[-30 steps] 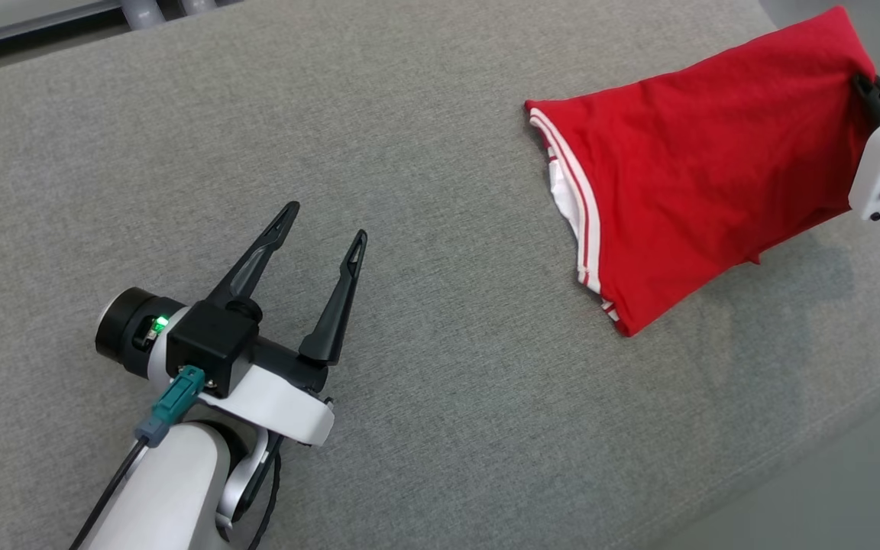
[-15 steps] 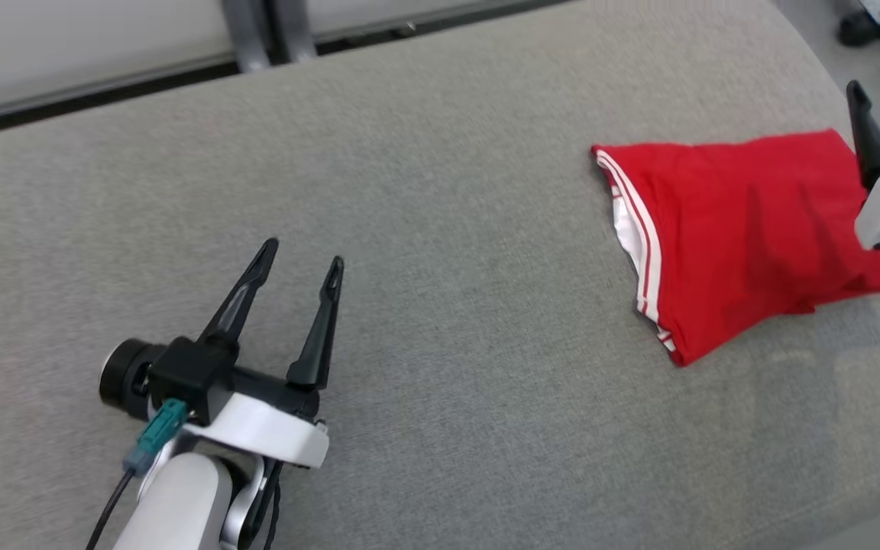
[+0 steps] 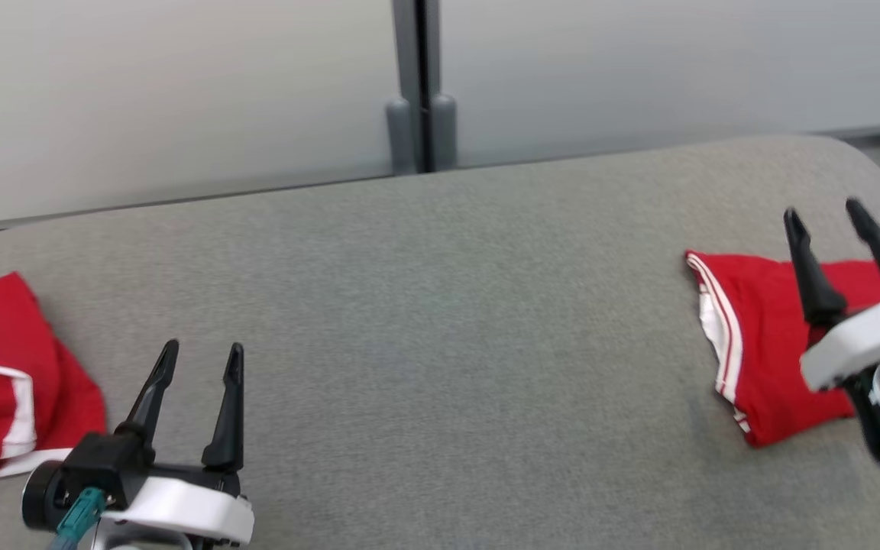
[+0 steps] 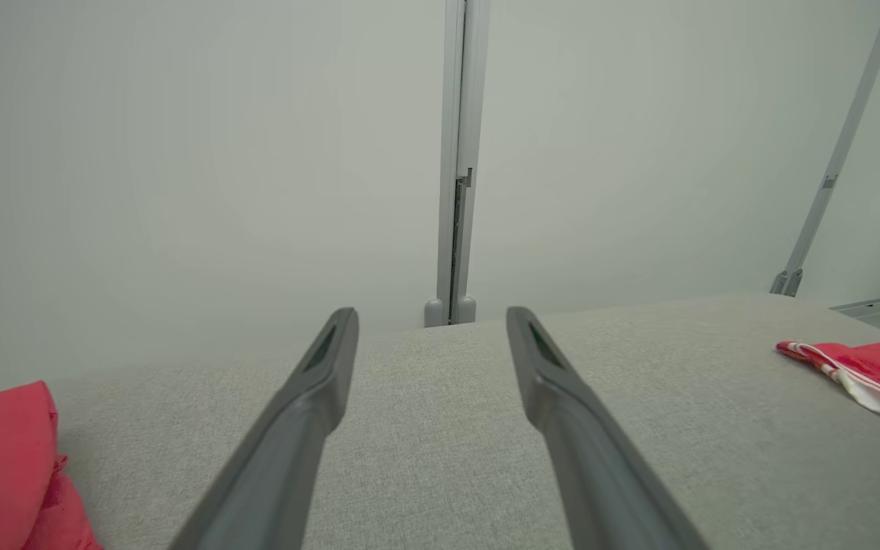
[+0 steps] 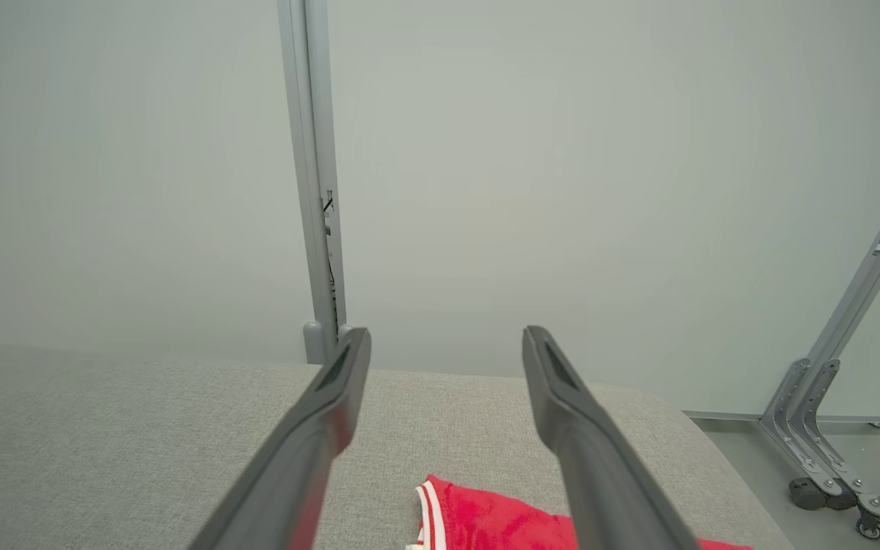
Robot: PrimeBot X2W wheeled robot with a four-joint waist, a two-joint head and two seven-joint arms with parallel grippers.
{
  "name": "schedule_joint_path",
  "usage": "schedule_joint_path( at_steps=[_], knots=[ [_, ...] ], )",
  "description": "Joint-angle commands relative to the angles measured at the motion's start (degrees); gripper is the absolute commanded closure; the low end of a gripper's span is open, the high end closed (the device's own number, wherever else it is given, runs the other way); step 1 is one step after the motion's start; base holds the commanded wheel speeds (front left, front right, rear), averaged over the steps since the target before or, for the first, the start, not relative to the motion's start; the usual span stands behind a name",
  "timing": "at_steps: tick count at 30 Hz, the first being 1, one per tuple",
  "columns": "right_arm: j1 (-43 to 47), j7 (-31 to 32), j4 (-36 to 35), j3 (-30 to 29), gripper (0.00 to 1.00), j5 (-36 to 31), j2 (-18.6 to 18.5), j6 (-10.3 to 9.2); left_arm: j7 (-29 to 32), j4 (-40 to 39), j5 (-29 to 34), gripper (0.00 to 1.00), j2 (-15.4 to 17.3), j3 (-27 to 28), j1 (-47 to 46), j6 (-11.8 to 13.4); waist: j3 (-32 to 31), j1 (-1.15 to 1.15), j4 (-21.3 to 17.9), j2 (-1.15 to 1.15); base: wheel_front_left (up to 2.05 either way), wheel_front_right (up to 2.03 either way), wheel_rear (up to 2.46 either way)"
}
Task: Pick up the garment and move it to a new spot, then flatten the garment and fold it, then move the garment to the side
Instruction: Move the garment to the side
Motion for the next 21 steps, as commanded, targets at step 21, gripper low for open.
schedule_joint_path(
  at_steps=[21],
  knots=[
    [29.58, -6.07, -18.17, -9.29, 0.00, -2.22, 9.46, 0.02, -0.82, -1.18, 0.53, 0.00, -2.21, 2.37, 9.62, 0.57, -6.81, 0.00, 8.92, 0.00, 0.00, 0.00, 0.00]
  ],
)
